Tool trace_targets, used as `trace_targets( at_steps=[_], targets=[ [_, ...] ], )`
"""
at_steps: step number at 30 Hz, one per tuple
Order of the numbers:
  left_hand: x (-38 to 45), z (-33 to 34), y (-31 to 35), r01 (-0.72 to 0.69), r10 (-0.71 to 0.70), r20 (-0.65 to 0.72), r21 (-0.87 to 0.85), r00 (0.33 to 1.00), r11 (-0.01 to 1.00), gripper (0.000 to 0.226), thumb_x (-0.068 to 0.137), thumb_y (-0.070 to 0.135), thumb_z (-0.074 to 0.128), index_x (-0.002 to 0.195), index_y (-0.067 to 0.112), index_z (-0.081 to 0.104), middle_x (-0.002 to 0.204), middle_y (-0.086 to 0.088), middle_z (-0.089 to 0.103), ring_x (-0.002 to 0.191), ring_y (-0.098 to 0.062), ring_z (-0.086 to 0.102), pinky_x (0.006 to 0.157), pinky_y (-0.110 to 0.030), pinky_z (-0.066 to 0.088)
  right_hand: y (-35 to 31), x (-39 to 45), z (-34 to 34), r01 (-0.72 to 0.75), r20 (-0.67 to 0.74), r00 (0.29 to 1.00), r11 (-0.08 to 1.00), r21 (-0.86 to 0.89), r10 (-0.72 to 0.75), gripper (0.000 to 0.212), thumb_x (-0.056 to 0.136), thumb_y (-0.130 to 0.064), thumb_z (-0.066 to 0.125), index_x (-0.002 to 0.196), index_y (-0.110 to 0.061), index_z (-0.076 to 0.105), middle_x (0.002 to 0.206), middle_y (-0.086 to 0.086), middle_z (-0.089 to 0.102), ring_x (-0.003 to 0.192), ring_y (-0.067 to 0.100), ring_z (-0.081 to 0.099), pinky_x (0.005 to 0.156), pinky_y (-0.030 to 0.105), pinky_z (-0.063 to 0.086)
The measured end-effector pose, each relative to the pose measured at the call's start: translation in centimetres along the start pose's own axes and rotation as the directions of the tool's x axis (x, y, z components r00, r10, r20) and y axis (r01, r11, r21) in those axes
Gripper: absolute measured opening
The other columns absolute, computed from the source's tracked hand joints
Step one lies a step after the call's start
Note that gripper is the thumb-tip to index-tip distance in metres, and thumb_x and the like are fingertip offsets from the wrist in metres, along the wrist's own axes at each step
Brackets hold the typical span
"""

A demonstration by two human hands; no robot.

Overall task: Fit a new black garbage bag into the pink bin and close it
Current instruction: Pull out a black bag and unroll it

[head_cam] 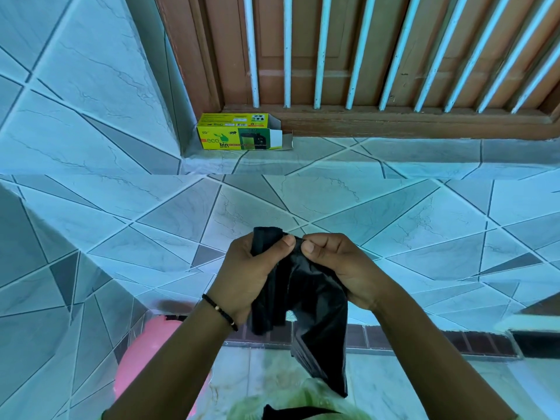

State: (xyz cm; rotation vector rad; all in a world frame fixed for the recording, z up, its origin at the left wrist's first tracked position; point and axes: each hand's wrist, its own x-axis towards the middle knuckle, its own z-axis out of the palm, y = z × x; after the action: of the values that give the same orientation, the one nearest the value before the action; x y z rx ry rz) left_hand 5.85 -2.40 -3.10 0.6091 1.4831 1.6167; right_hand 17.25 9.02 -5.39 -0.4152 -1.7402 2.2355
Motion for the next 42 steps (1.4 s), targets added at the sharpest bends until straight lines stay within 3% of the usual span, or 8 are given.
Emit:
trace_targets(
  at_steps=[7,14,21,24,27,32,35,42],
  targets=[
    [0.0,-0.5,0.1,-0.052,0.055,-0.011,0.190,0.998,0.980,0.025,0.062,0.033,0.072,0.073,0.012,0.069,0.069,-0.002,0.068,0.068,-0.014,0.063,0.067,-0.027,0.054,-1.3,-0.3,0.3,-0.014,0.003,1.000,0.880,-0.475,0.017,0.042,0.092,-0.021,0.055,0.064,0.008,0.044,0.058,0.006,0.024,0.053,0.013,0.023,0.051,0.025,0.018],
    [0.3,-0.7,-0.4,-0.058,0.080,-0.095,0.221,0.992,0.973,0.027,0.071,0.030,0.072,0.079,0.005,0.068,0.077,-0.011,0.070,0.072,-0.021,0.064,0.076,-0.037,0.054,-0.9,-0.2,1.1,0.038,-0.082,0.993,0.872,-0.489,-0.089,0.043,0.092,-0.019,0.054,0.056,-0.004,0.038,0.057,0.005,0.024,0.052,0.013,0.022,0.048,0.023,0.018],
    [0.2,1.0,-1.0,-0.241,0.469,-0.196,0.654,0.861,0.717,0.019,0.084,0.023,0.062,0.068,0.021,0.052,0.060,0.010,0.055,0.062,-0.001,0.054,0.054,-0.008,0.038,0.5,0.2,2.3,0.095,-0.208,0.951,0.854,-0.511,-0.230,0.038,0.088,-0.023,0.051,0.055,-0.011,0.038,0.054,-0.001,0.027,0.053,0.011,0.026,0.050,0.023,0.022],
    [0.9,0.5,-1.0,-0.177,0.465,-0.296,0.655,0.834,0.734,0.030,0.085,0.021,0.060,0.061,0.022,0.044,0.056,0.008,0.049,0.056,-0.006,0.049,0.053,-0.008,0.036,0.5,0.1,2.4,0.119,-0.218,0.929,0.801,-0.586,-0.298,0.040,0.090,-0.018,0.050,0.056,-0.007,0.035,0.054,-0.001,0.027,0.051,0.008,0.026,0.050,0.022,0.022],
    [1.1,-0.5,-0.7,-0.173,0.401,-0.192,0.681,0.896,0.712,0.027,0.086,0.027,0.060,0.062,0.016,0.054,0.059,0.004,0.057,0.062,-0.011,0.056,0.056,-0.009,0.037,0.5,0.1,2.0,0.083,-0.230,0.932,0.783,-0.617,-0.279,0.040,0.093,-0.018,0.051,0.057,-0.006,0.037,0.054,0.000,0.028,0.051,0.008,0.027,0.051,0.024,0.023],
    [1.0,-1.3,0.2,-0.169,0.273,-0.081,0.609,0.959,0.775,0.022,0.088,0.034,0.057,0.069,0.025,0.066,0.065,0.017,0.069,0.070,0.000,0.064,0.069,-0.018,0.048,-0.1,0.2,0.4,-0.054,-0.184,0.983,0.902,-0.428,-0.028,0.045,0.077,-0.042,0.066,0.074,0.002,0.061,0.066,0.009,0.048,0.063,0.016,0.043,0.062,0.030,0.033],
    [1.1,-1.4,0.1,-0.152,0.232,-0.083,0.540,0.969,0.828,0.022,0.087,0.030,0.059,0.075,0.015,0.070,0.070,0.010,0.073,0.070,-0.007,0.068,0.071,-0.027,0.053,-0.8,0.1,0.1,-0.122,-0.147,0.987,0.898,-0.423,0.065,0.016,0.073,-0.020,0.077,0.082,-0.007,0.074,0.080,0.009,0.070,0.074,0.015,0.060,0.072,0.035,0.050],
    [1.7,-2.3,1.0,0.025,-0.031,-0.229,-0.028,0.973,0.999,0.020,0.091,0.017,0.053,0.077,0.005,0.061,0.057,-0.005,0.071,0.051,-0.018,0.068,0.053,-0.027,0.057,-1.8,-0.2,-1.3,-0.148,-0.222,0.974,0.864,-0.481,0.044,0.016,0.076,-0.014,0.075,0.082,0.000,0.071,0.075,0.013,0.069,0.069,0.017,0.061,0.068,0.029,0.046]
  ],
)
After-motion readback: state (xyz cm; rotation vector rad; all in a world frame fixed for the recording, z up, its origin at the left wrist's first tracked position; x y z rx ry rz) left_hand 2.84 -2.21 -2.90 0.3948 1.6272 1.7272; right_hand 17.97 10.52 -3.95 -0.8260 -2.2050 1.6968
